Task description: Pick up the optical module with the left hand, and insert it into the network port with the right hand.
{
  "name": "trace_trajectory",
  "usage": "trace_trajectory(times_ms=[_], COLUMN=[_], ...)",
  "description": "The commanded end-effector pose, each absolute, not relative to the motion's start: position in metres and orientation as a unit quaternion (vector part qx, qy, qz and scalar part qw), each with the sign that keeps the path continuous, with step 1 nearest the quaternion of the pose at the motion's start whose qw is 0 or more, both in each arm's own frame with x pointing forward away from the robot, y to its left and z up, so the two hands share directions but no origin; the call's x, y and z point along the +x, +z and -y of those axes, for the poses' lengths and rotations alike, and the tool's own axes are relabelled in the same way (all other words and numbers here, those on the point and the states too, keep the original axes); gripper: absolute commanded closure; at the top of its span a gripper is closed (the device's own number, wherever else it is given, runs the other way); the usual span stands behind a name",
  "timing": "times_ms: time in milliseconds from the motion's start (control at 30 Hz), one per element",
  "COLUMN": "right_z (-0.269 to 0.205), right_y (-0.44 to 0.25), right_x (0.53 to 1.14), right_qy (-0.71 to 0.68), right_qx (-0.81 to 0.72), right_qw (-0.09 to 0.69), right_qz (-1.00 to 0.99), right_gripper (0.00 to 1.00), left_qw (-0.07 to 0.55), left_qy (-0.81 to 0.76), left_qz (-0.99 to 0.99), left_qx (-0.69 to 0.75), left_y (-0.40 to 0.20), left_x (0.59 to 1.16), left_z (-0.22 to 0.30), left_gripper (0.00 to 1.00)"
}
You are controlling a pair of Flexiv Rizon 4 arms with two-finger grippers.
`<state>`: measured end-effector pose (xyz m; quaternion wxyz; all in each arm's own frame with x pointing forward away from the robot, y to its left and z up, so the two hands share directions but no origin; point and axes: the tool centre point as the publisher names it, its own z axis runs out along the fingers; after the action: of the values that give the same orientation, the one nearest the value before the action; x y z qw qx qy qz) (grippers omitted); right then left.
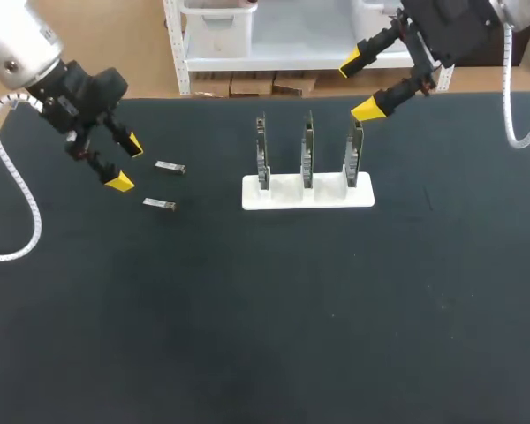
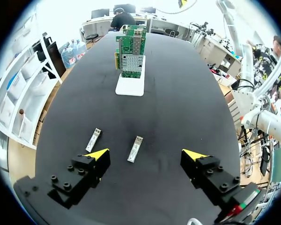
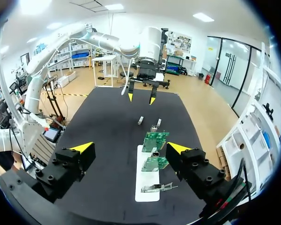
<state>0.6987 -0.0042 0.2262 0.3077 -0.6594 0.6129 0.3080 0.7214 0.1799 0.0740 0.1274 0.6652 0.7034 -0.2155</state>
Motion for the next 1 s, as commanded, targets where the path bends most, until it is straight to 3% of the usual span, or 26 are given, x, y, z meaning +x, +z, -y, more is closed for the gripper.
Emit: trace_trajectory(times_ms=[33, 500, 1000], right_z=[0.005, 0.026, 0.016], right_y=[0.226, 0.215, 0.223], right_x=[0.697, 0.700, 0.724], right_qy=[0.307, 0.318, 0.300], right_qx=[-0.659, -0.657, -0.693], right_qw=[0.310, 0.285, 0.233], right_qz=[-0.613, -0.622, -0.612], right_gripper=[0.00, 0.00, 0.00], left_qw=[0.127, 0.127, 0.127], left_qy=[-0.214, -0.214, -0.214], left_qz=[-0.704, -0.704, -0.704], left_qx=[0.665, 0.665, 0.665], left_y=[0.074, 0.074, 0.074], left_x=[0.721, 0.721, 0.721], left_z=[-0.180, -0.180, -0.180], left_gripper=[0.00, 0.00, 0.00])
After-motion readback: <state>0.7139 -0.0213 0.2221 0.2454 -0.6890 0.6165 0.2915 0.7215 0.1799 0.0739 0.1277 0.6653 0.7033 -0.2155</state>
